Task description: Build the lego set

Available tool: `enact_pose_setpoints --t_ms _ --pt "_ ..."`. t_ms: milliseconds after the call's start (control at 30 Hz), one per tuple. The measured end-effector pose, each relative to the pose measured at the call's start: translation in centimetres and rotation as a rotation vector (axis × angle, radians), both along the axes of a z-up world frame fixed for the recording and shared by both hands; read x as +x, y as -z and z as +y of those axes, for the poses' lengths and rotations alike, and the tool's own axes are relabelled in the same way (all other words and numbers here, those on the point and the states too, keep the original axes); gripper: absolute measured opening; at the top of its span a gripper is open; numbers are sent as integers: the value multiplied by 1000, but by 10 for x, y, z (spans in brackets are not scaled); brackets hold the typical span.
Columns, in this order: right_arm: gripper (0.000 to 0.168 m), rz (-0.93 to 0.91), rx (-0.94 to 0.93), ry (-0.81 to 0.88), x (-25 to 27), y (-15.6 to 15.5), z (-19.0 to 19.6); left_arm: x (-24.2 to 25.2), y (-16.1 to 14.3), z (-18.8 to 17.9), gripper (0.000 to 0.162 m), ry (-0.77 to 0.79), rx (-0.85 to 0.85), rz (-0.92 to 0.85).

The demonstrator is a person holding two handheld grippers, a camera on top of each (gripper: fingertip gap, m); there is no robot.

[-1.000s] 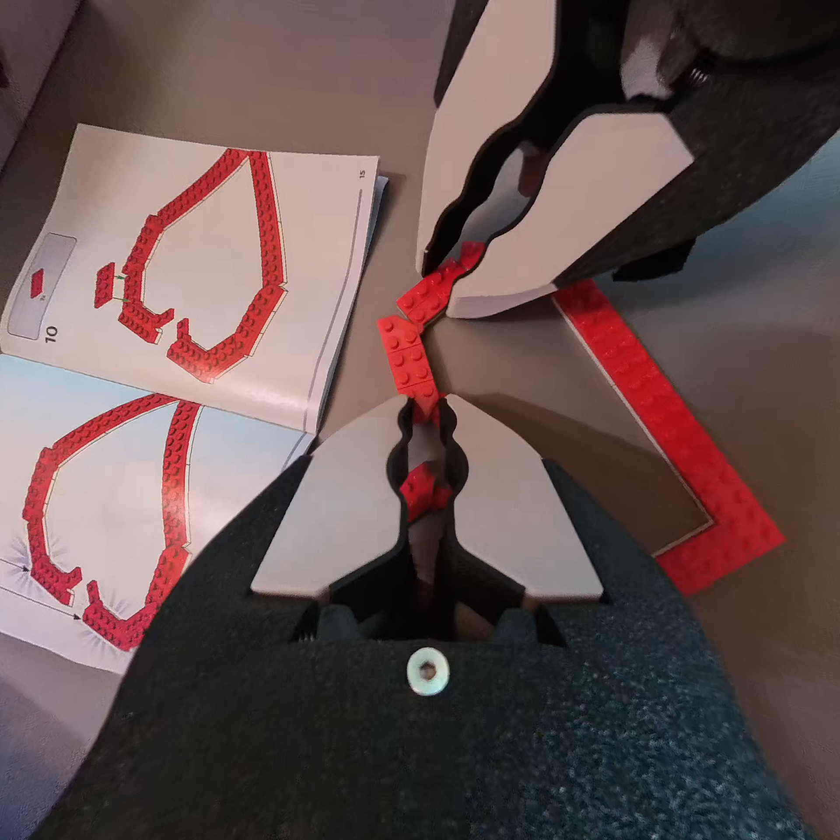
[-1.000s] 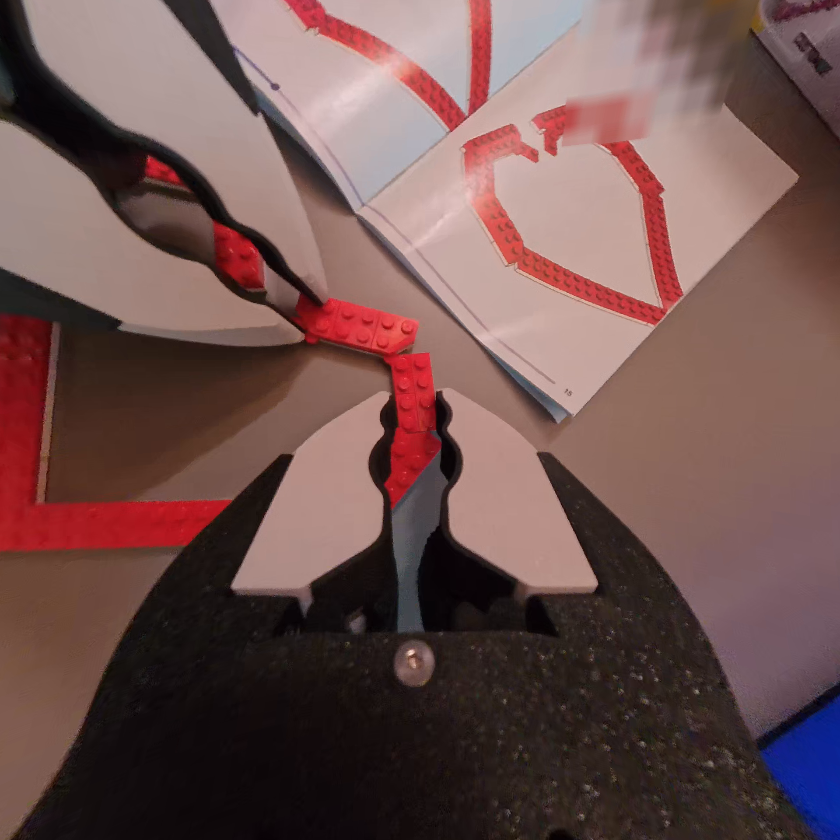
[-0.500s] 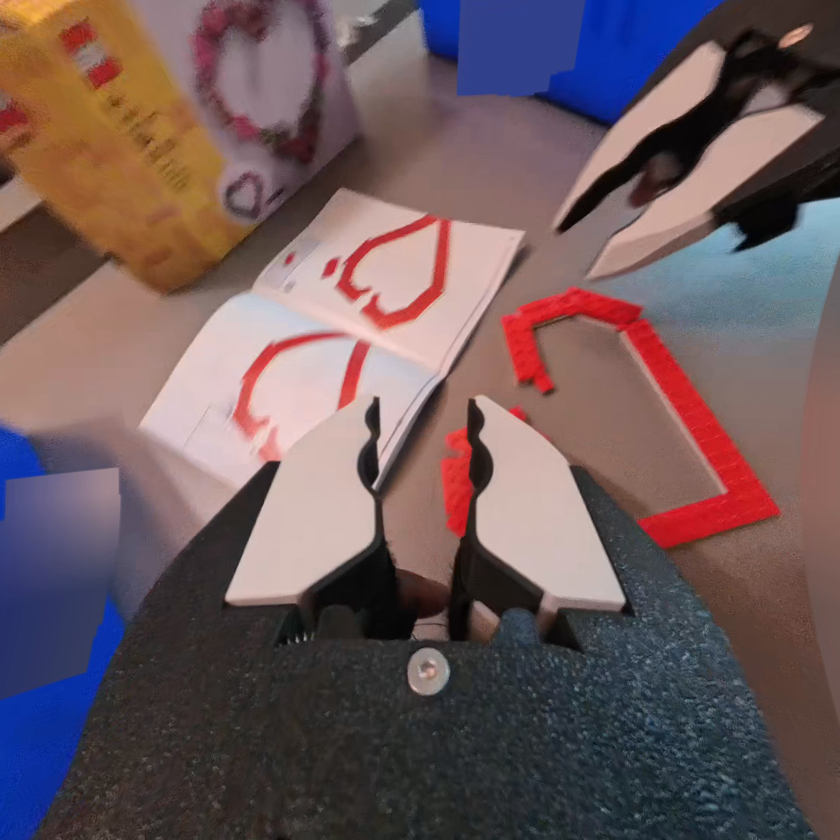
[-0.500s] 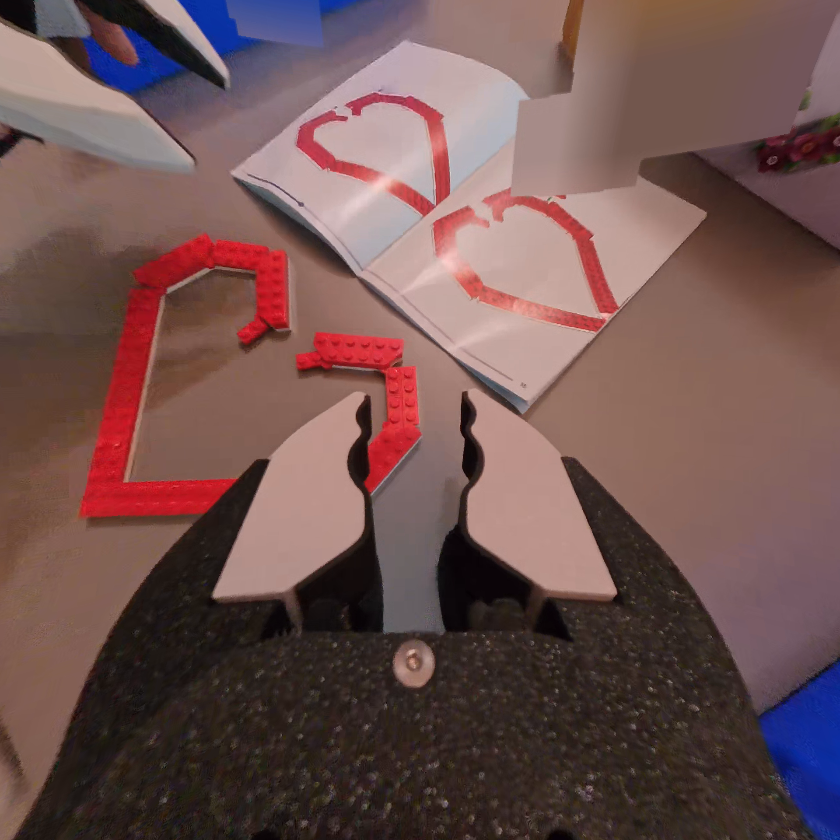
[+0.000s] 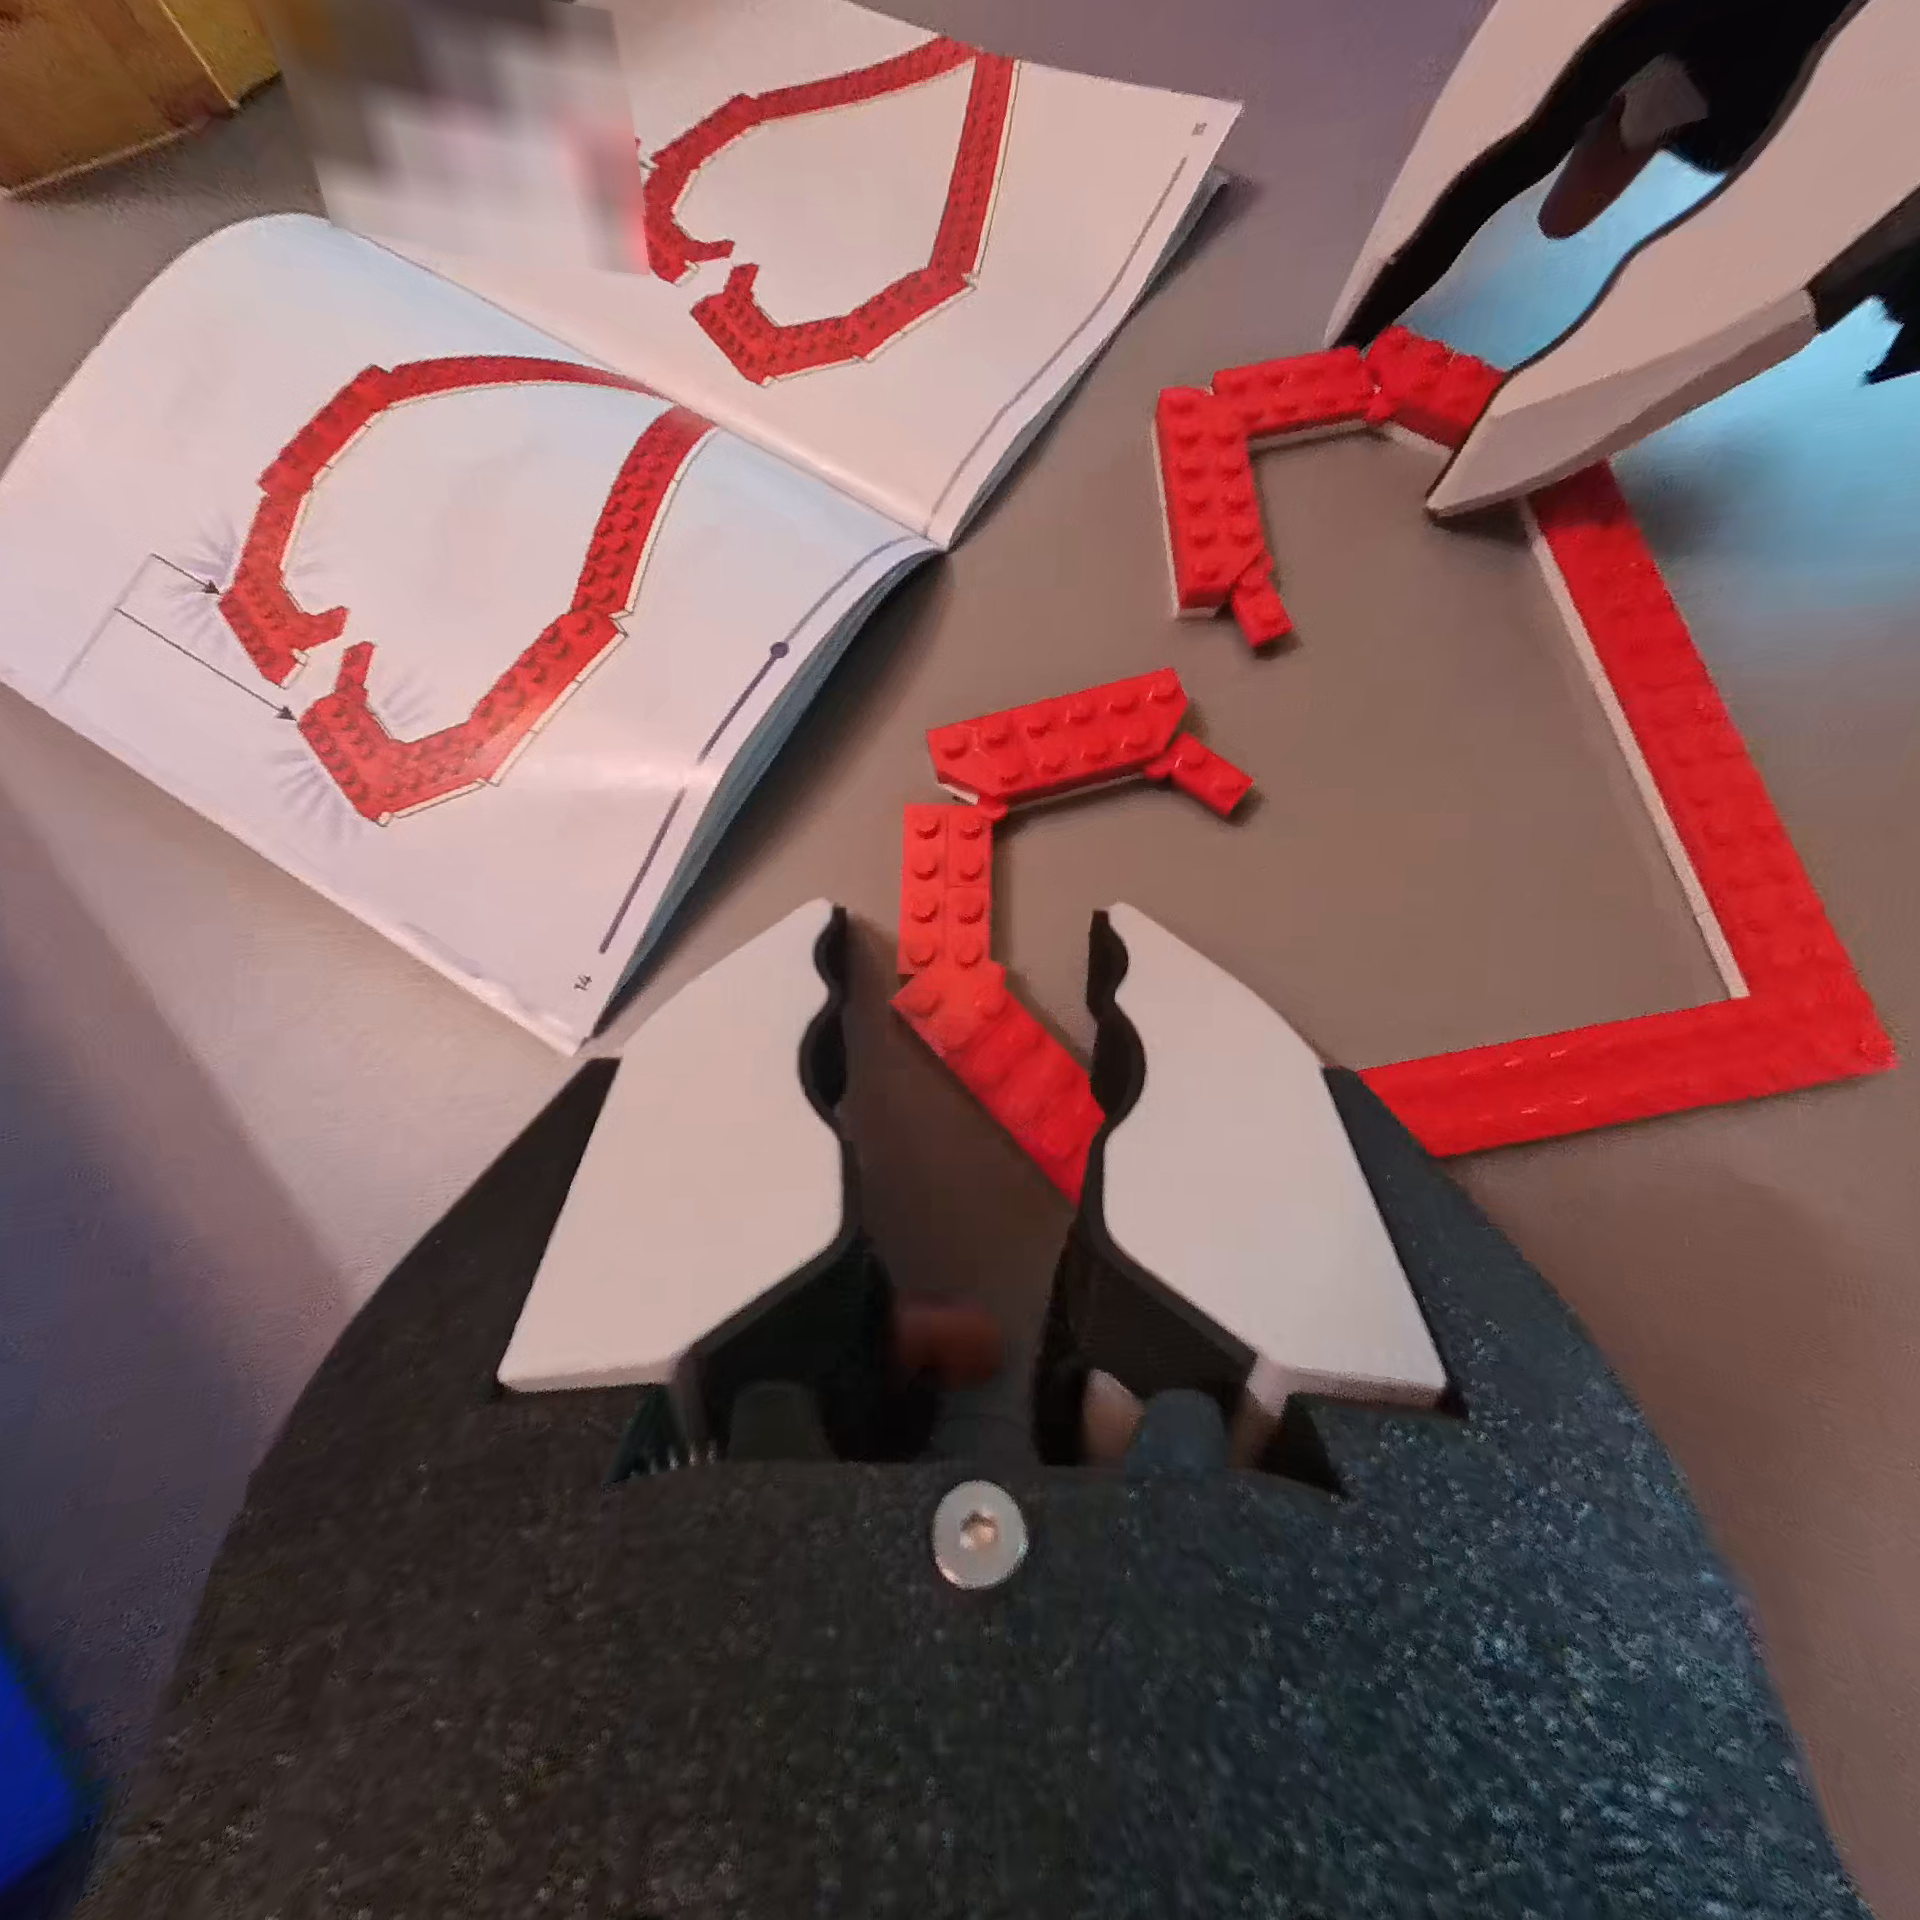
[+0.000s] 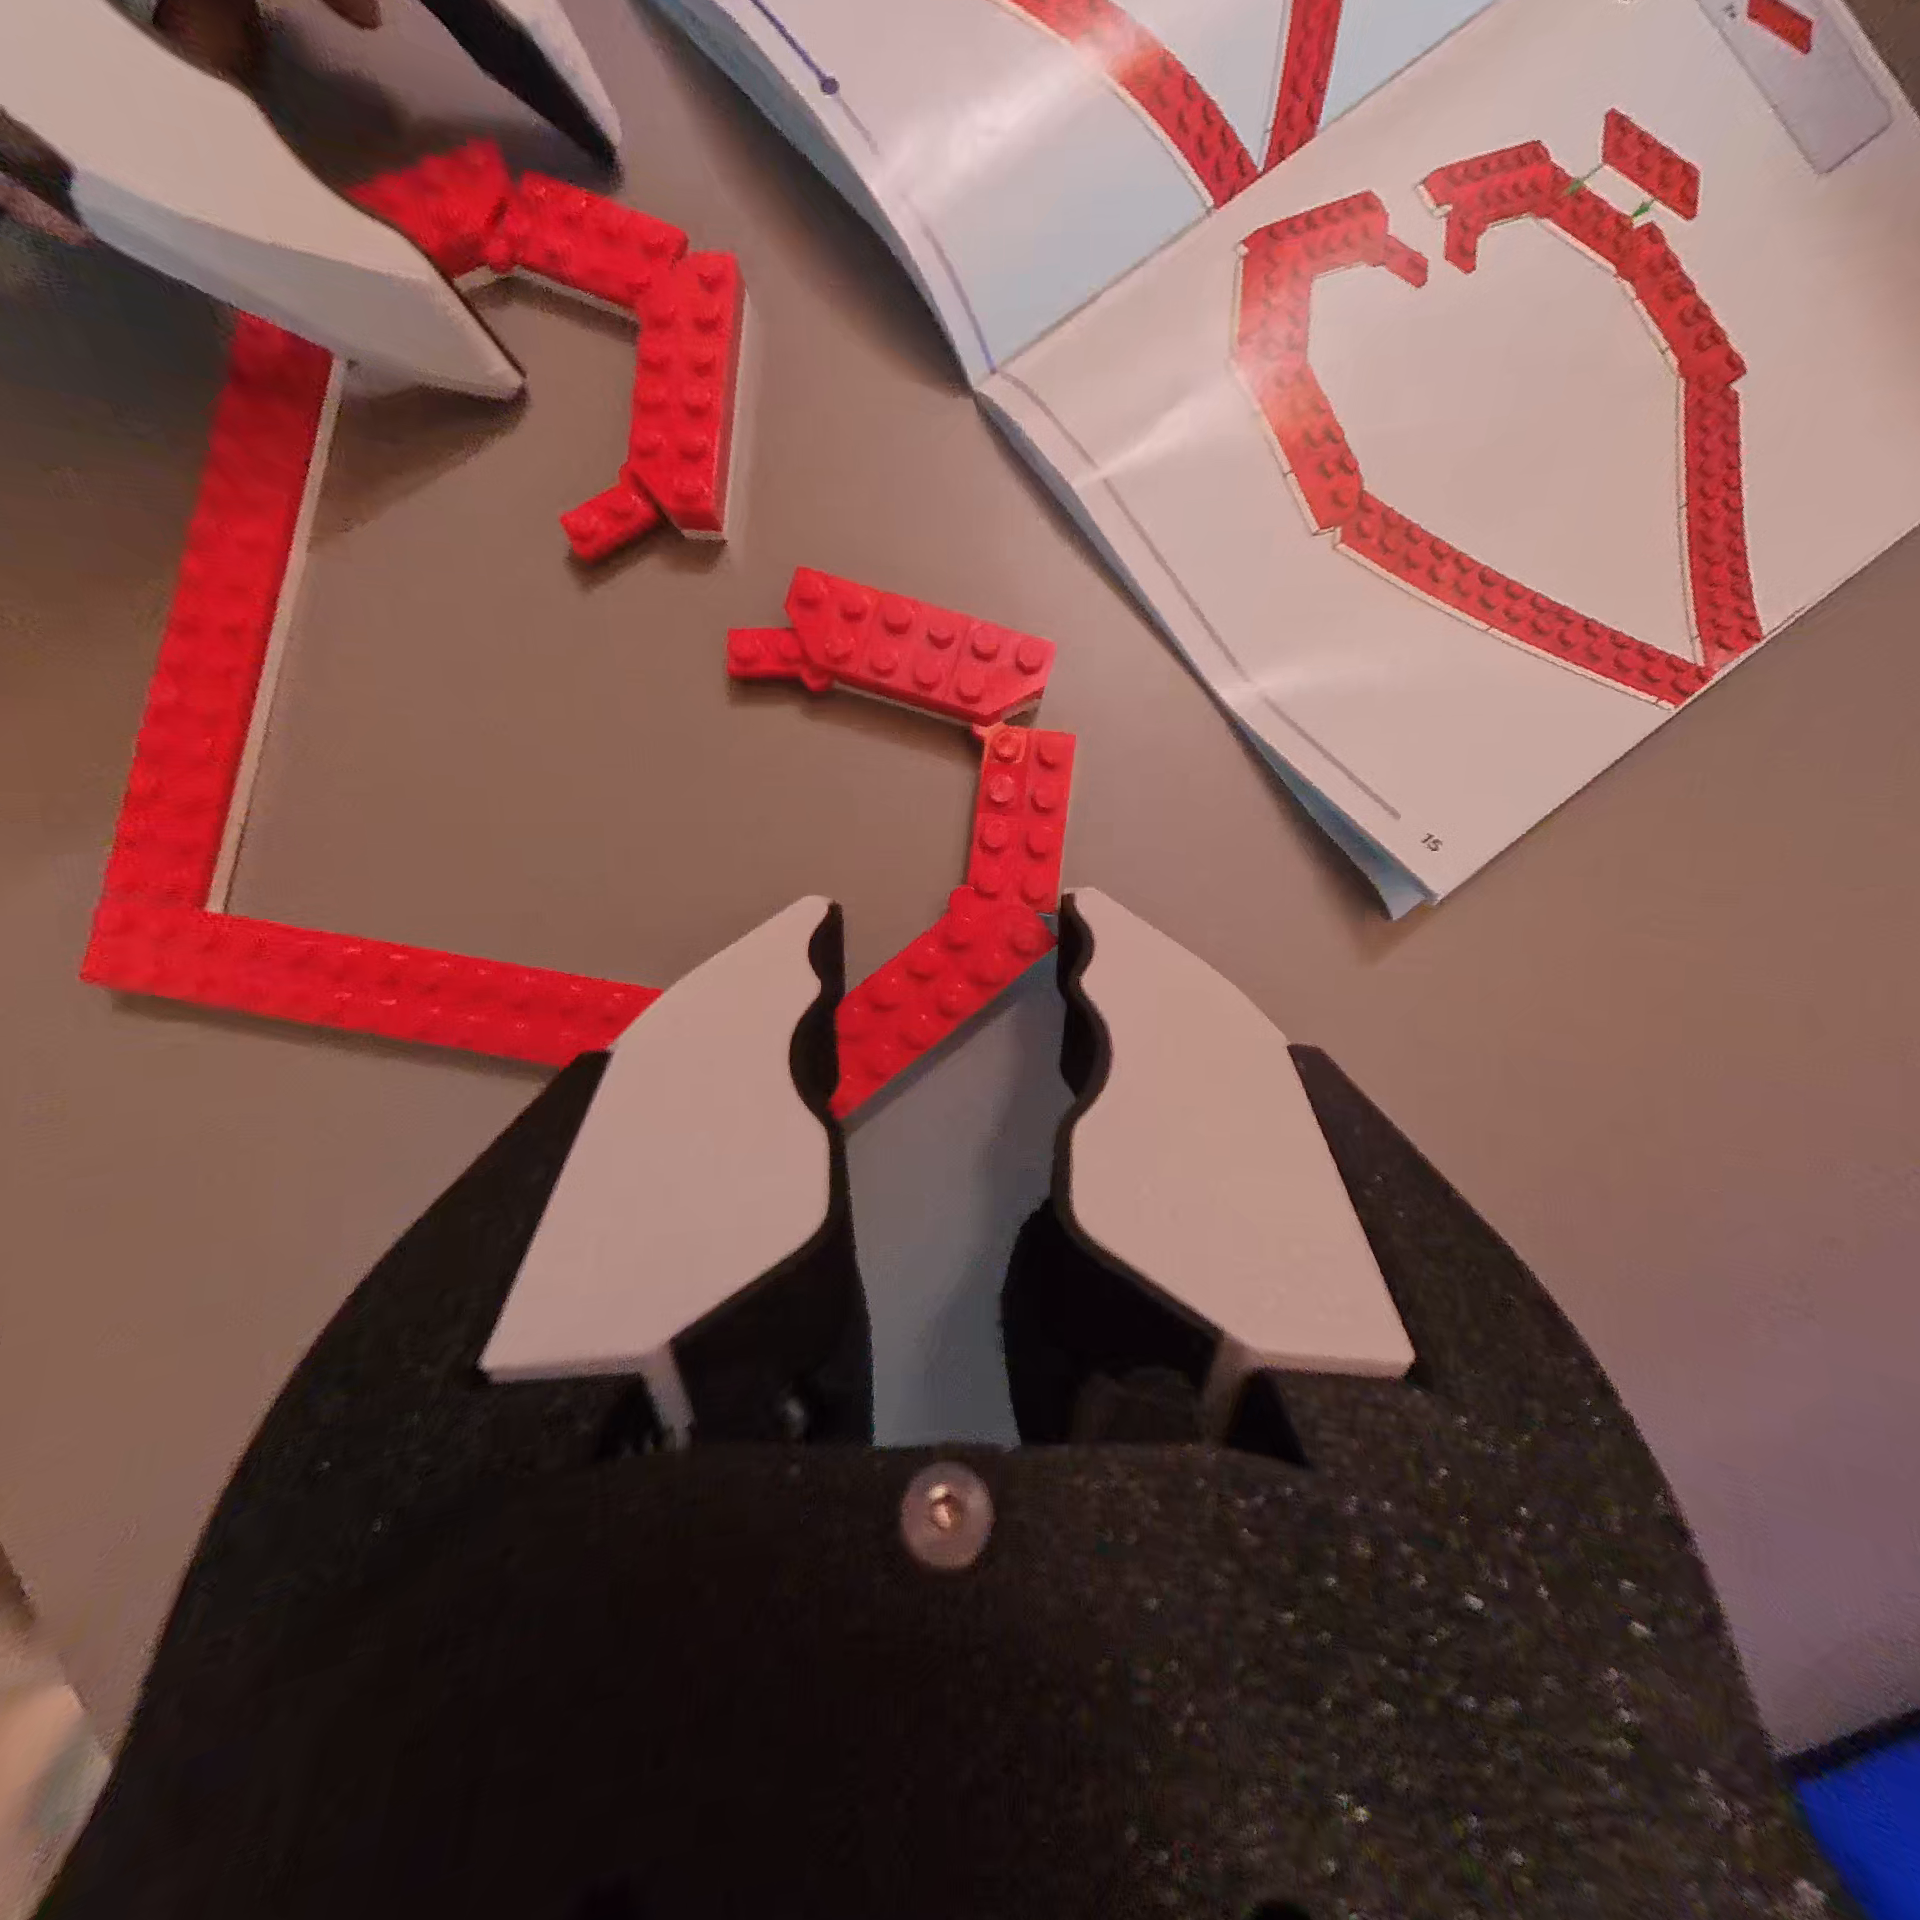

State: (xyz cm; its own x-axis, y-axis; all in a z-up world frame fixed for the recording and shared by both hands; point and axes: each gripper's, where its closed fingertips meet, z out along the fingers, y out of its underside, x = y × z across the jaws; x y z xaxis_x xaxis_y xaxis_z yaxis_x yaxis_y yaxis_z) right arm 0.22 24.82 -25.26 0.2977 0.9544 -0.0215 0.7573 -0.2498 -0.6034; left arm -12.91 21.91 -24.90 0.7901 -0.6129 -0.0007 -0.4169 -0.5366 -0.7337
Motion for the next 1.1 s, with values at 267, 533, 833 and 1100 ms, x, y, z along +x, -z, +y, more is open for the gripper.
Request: enact_pose_setpoints --t_ms 267,533,833,1100 --pt "53 29 71 -137 -30 -2 13 0 0 1 44 -31 -7 -8" --pt "50 62 103 -316 -46 -12 7 1 0 3 42 -67 -3 -8" --pt "36 74 57 -249 -105 -4 -14 1 0 2 42 -64 1 -6" --pt "27 66 50 -210 -104 -6 -10 -15 -2 -13 45 -87 36 63"
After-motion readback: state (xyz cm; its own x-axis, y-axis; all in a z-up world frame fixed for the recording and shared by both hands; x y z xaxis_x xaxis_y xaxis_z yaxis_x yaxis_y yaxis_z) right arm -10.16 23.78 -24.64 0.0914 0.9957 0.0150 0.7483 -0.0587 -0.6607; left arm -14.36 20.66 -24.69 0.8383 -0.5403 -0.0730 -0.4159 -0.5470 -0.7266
